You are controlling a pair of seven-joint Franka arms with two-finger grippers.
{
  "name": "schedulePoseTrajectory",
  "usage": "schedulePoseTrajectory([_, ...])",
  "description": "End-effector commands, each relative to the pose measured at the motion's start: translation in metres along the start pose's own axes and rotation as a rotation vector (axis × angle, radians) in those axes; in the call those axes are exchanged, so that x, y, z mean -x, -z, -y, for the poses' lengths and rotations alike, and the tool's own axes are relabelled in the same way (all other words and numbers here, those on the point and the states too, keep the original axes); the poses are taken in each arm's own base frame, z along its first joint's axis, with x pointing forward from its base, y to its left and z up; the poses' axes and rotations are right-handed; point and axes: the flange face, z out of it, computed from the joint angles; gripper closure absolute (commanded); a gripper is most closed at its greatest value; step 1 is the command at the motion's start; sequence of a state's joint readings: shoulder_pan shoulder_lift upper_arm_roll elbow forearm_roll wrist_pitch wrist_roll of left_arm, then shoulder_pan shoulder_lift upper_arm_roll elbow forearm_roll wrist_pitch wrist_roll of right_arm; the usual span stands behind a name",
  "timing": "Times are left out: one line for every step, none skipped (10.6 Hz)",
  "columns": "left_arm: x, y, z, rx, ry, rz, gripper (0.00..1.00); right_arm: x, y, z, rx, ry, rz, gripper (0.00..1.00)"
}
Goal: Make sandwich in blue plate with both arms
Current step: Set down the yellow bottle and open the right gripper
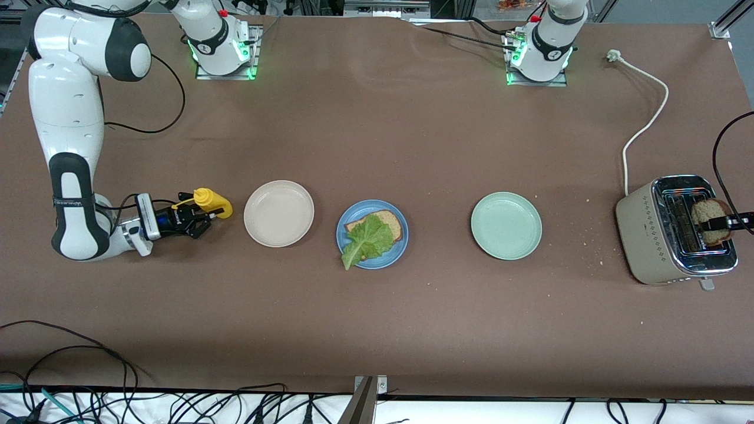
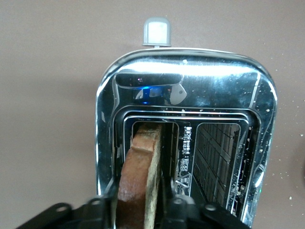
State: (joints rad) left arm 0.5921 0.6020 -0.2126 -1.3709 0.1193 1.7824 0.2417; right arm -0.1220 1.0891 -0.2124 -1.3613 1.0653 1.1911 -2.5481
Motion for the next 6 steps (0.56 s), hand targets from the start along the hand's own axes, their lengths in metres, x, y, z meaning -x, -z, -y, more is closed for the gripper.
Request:
schedulePoseTrajectory([0.002,0.005,0.001,-0.081,-0.039,0.021,1.0,-0.004,0.015,0.003,0.03,-0.001,-0.017,0.0])
schedulePoseTrajectory([0.001,0.009,-0.003,-0.085,-0.046,0.014,1.0,-0.003,0.028,0.009,0.043,-0.033,0.0,0.0])
schedulePoseTrajectory([0.0,0.015,-0.005,-0.087,-0.066,0.003,1.0,-0.001,0.042,0.018,0.055,-0.069,0.02,0.0])
schedulePoseTrajectory([0.0,0.021,-0.009,-0.087,-0.078,-0.006,1.0,-0.001,0.057,0.027,0.071,-0.113,0.043,0.0])
schedulePoseTrajectory([0.001,0.031,-0.011,-0.094,-0.081,-0.02,1.0,-0.004,0.073,0.036,0.087,-0.146,0.069,0.0])
schedulePoseTrajectory([0.0,0.04,-0.021,-0.092,-0.093,-0.036,1.0,-0.004,0.084,0.043,0.102,-0.19,0.084,0.0])
